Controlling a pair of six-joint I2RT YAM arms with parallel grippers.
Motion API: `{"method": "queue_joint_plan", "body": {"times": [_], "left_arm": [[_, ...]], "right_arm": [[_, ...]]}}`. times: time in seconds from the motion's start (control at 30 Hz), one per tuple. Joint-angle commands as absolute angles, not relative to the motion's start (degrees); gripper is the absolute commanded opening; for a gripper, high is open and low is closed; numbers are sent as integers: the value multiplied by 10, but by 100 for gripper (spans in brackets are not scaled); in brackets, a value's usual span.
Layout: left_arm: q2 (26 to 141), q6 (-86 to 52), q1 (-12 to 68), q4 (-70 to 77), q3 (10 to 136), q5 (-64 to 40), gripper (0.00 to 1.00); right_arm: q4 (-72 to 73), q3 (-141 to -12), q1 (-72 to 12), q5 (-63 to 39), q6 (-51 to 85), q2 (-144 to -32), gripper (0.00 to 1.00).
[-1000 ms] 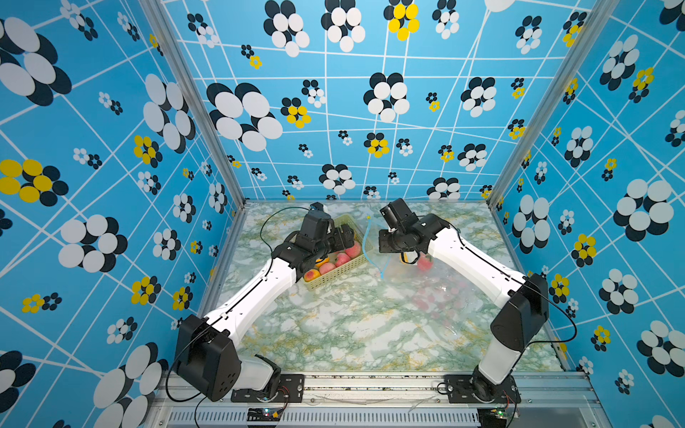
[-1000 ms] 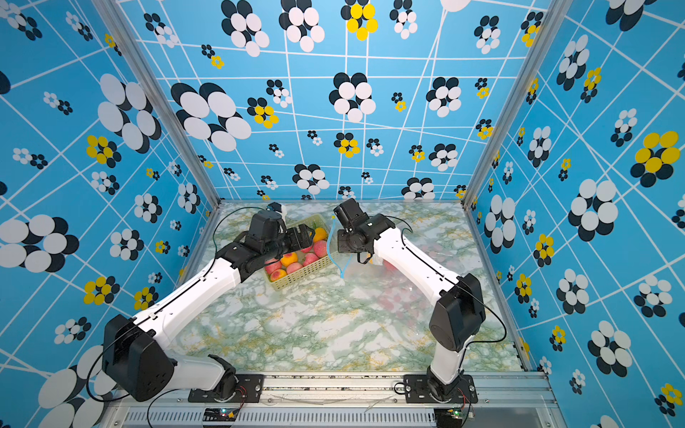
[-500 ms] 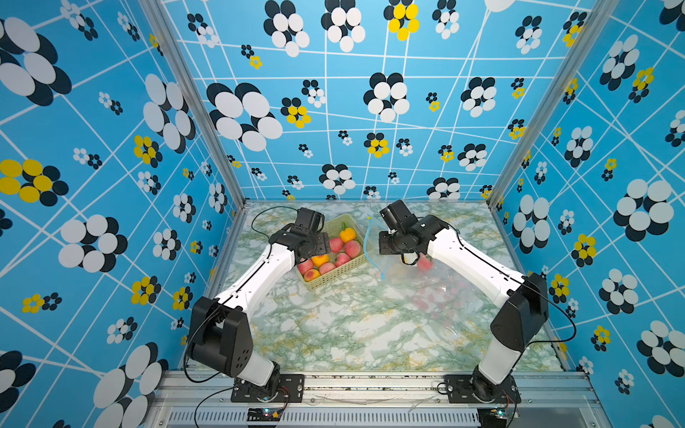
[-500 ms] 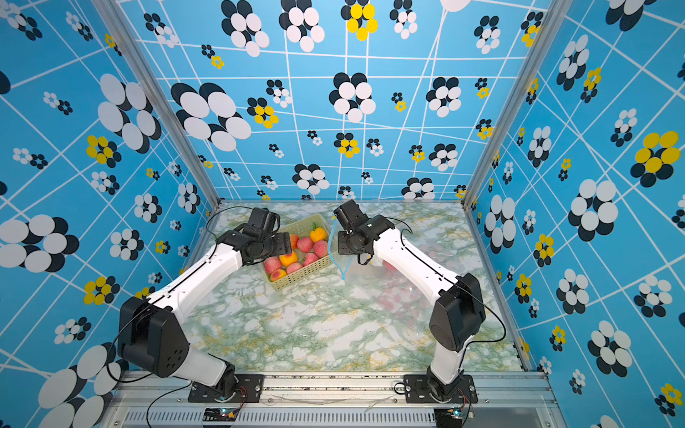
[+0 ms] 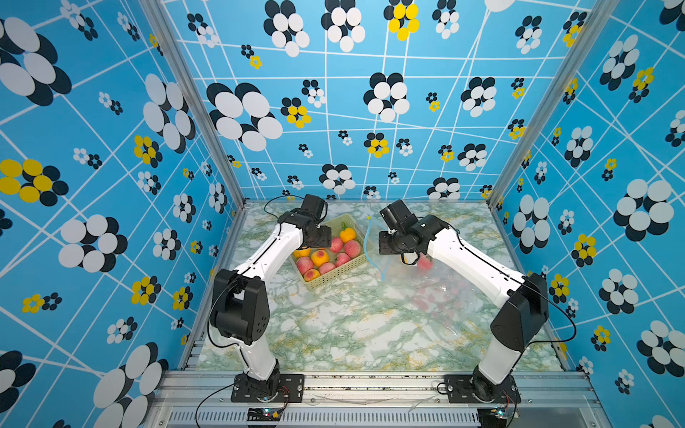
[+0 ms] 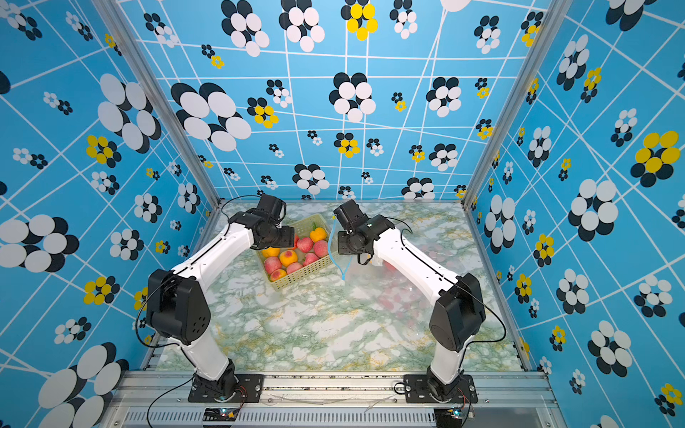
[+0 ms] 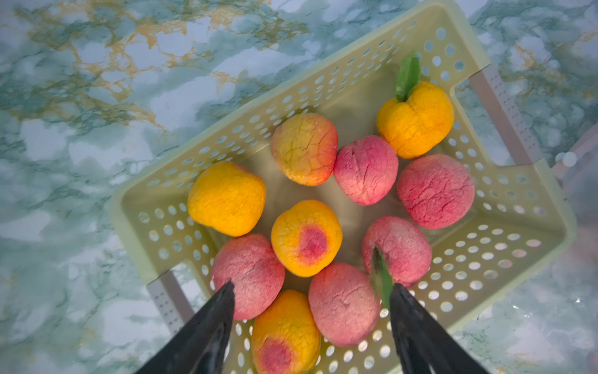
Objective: Place the peach in a zip-top bag and seal the zipper
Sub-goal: Pick up the peach from the basket.
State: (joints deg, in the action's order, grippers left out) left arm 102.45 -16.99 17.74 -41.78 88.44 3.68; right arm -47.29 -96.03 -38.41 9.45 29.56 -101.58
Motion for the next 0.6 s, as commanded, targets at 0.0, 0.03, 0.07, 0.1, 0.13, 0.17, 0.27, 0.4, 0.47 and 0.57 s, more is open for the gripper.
{"method": "queue_joint_plan", "body": {"times": [0.0, 0.03, 0.07, 0.1, 0.13, 0.17, 0.27, 0.4, 0.47, 0.57], "left_arm": [[1078, -178, 182, -417, 939, 2, 76], [1094, -181, 184, -419, 953, 3, 74], [1109, -183, 187, -421, 966, 5, 73], [1124, -186, 191, -424, 980, 10, 73], [1139, -190, 194, -430, 994, 13, 73], [1151, -191, 197, -435, 1004, 15, 73], [1184, -188, 210, -439, 1032, 25, 72], [1236, -176, 216, -471, 1084, 33, 72], [1251, -170, 217, -476, 1097, 33, 72], [1270, -163, 219, -486, 1116, 32, 72]], "right_arm": [[-475, -967, -381, 88, 297, -1020, 0], [-476, -968, -382, 89, 297, -1020, 0], [-476, -967, -381, 88, 297, -1020, 0], [-477, -968, -381, 88, 297, -1020, 0], [-477, -968, -382, 89, 297, -1020, 0], [-477, -969, -381, 90, 297, -1020, 0], [-479, -969, -381, 91, 297, -1019, 0], [-479, -969, -381, 90, 298, -1020, 0], [-479, -969, -381, 90, 299, -1020, 0], [-478, -967, -381, 91, 300, -1020, 0]]}}
